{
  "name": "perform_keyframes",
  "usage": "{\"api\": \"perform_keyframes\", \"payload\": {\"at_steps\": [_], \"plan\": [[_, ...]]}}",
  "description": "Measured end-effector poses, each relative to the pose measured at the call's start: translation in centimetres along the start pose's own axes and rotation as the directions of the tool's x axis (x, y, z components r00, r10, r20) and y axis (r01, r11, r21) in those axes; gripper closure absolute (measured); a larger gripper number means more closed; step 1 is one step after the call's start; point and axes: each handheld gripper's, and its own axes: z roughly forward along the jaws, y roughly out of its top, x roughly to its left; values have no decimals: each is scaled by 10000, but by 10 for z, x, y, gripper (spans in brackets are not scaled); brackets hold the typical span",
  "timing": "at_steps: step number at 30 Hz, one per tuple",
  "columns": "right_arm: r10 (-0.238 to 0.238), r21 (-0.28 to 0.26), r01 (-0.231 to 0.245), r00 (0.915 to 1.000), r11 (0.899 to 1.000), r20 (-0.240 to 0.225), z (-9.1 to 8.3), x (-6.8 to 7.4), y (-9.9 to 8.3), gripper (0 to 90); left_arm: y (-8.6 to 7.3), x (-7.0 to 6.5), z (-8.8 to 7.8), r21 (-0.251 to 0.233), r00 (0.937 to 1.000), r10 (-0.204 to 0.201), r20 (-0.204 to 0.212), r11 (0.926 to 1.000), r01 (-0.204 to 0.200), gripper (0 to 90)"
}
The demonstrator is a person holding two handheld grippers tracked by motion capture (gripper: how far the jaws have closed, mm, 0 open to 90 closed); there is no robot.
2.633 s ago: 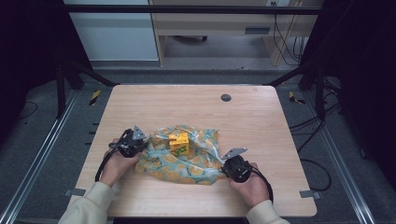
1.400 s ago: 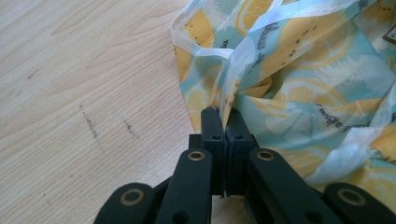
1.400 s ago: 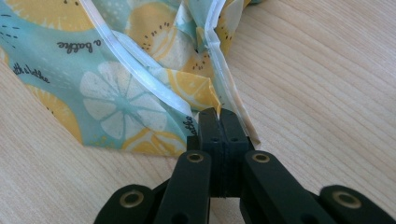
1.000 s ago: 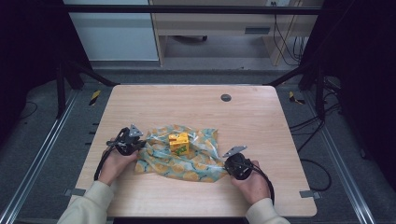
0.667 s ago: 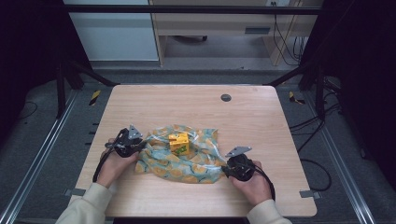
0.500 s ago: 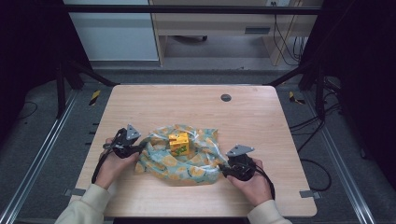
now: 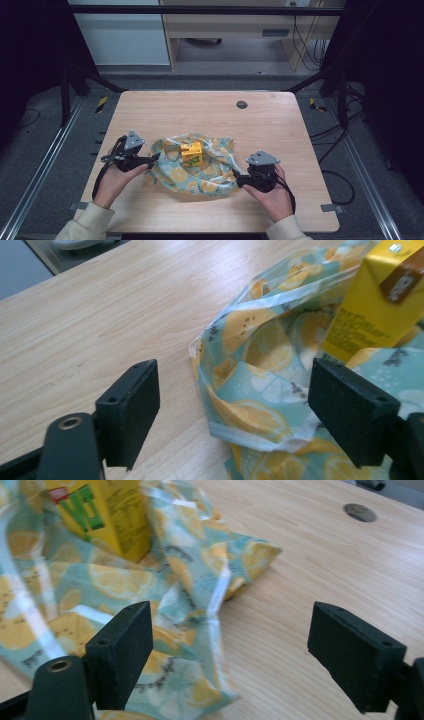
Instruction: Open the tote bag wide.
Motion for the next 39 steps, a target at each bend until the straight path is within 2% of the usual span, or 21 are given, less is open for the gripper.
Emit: {"api": "perform_keyframes", "payload": {"at_steps": [2,4,5,10,13,16,20,22,27,30,35,36,37,39], "plan": [[330,-91,-328,9992,9994,221,-3,-8,-1,158,0,2,-6,-39,10000,-88,-15,10000,88,173],[388,-88,-386,9988,9992,290,-4,-10,-2,157,-1,5,-11,-82,9998,-175,-87,9998,175,164],[386,-134,-380,9981,9992,487,-6,-13,-3,159,-2,7,-13,-76,9997,-219,-131,9997,218,156],[930,-265,-908,9907,9955,998,-11,-29,-8,140,-12,22,-20,-76,9970,-679,-371,9977,677,124],[1017,-268,-993,9882,9947,1145,-12,-34,-11,131,-18,29,-21,-2,9949,-870,-512,9962,871,121],[1368,-212,-1351,9816,9906,1335,-15,-44,-15,123,-26,39,-23,50,9917,-1110,-642,9937,1116,114],[1543,-205,-1530,9770,9880,1471,-17,-51,-19,116,-31,46,-24,92,9891,-1255,-767,9919,1266,111],[1696,-109,-1701,9717,9854,1643,-19,-60,-24,104,-36,51,-24,144,9874,-1344,-838,9906,1360,106],[1871,125,-1926,9649,9812,1843,-20,-67,-29,86,-45,61,-22,268,9816,-1609,-1031,9860,1645,104],[2084,307,-2178,9598,9755,1880,-19,-74,-34,80,-54,69,-19,535,9788,-1657,-1203,9835,1730,99],[2183,808,-2374,9562,9680,1948,-16,-79,-39,69,-62,75,-15,922,9808,-1496,-1250,9825,1616,80],[2304,1212,-2587,9508,9583,2072,-13,-81,-44,69,-68,79,-13,1168,9824,-1332,-1306,9820,1487,76],[2304,1212,-2587,9508,9583,2072,-13,-81,-44,69,-68,79,-13,1168,9824,-1332,-1306,9820,1487,76],[2508,1765,-2906,9435,9404,2167,-8,-85,-51,77,-73,83,-11,1406,9793,-1421,-1444,9766,1624,69]]}}
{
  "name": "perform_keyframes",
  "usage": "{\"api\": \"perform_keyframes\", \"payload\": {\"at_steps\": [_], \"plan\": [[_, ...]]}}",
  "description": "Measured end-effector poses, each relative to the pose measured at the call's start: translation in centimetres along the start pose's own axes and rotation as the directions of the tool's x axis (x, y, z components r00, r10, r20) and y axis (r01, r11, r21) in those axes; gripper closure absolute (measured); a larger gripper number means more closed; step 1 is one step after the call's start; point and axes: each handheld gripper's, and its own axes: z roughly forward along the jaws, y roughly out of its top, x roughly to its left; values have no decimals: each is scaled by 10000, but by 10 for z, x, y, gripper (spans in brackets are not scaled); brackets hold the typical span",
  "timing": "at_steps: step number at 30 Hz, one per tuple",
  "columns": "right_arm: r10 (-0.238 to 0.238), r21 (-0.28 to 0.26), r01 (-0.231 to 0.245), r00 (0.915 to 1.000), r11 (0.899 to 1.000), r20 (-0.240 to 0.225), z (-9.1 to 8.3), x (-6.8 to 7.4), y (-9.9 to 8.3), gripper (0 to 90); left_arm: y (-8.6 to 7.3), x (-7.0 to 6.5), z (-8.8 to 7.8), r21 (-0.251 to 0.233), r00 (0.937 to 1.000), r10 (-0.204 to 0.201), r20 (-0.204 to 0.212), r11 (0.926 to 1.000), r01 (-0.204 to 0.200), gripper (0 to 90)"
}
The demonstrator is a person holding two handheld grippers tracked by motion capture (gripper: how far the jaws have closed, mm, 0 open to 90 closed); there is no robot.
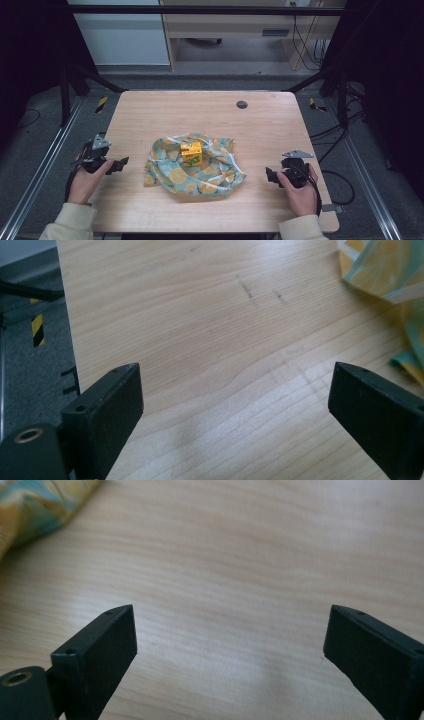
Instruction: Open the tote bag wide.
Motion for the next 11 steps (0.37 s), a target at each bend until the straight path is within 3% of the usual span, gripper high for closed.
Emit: {"api": "perform_keyframes", "payload": {"at_steps": [5,11], "plan": [[69,480,-70,10000,9988,16,3,-1,-3,87,-3,-1,4,192,10000,48,-10,9998,-48,60],[-27,649,31,10000,9979,-58,5,1,-4,88,-2,-6,5,220,9998,175,-134,9996,-172,60]]}}
